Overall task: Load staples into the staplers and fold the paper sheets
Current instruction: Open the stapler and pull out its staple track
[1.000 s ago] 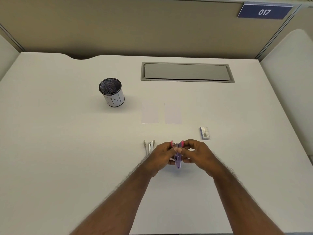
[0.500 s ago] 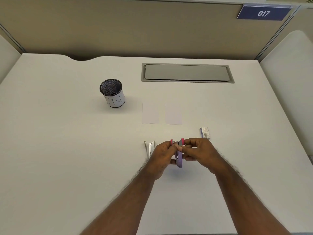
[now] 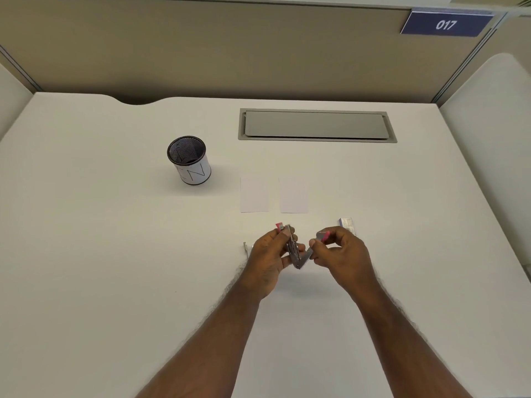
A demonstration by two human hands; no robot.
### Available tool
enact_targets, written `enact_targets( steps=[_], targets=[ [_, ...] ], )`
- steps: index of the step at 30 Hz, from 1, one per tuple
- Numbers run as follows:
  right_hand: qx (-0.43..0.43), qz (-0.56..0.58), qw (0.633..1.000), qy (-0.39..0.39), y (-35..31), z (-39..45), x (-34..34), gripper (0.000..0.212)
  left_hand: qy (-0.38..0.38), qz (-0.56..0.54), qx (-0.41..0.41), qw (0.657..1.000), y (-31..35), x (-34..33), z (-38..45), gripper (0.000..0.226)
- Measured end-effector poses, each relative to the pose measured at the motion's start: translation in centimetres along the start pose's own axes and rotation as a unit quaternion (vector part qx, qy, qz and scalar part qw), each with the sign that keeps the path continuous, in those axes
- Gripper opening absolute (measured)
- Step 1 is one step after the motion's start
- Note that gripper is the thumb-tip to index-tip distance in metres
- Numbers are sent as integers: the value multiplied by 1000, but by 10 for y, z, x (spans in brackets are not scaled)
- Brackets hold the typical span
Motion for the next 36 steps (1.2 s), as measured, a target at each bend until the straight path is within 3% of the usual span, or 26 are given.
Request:
enact_targets(
  steps=[6, 12, 16, 19, 23, 26, 36],
  targets=[
    [121, -22, 991, 44, 5, -34, -12, 28, 49, -141, 2, 989, 9, -5, 9, 18],
    [234, -147, 958, 77, 24, -64, -31, 30, 41, -203, 40, 978, 10, -15, 6, 22],
    [231, -273, 933, 36, 38, -74, -32, 32, 47, -214, 45, 975, 14, -18, 6, 24],
    [253, -292, 922, -4, 32, -74, -23, 42, 39, -215, 52, 974, 17, -19, 5, 24],
    [254, -258, 929, 71, 4, -47, -11, 23, 10, -226, 71, 971, 17, -22, 2, 30],
    [210, -294, 924, 126, -18, -24, -10, 27, -18, -235, 78, 969, 14, -23, 1, 34],
    [170, -371, 910, 76, -39, -13, -19, 33, -59, -244, 79, 965, 12, -16, 4, 39]
  ],
)
Point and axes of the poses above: each hand's wrist, its own z-axis towards the middle knuckle, its own x-axis out of the back of the hand, y = z × x, the point moved 1 cm from there along z, towards the middle knuckle, and after that the axes turned 7 degrees about -x, right-handed, at the moved point
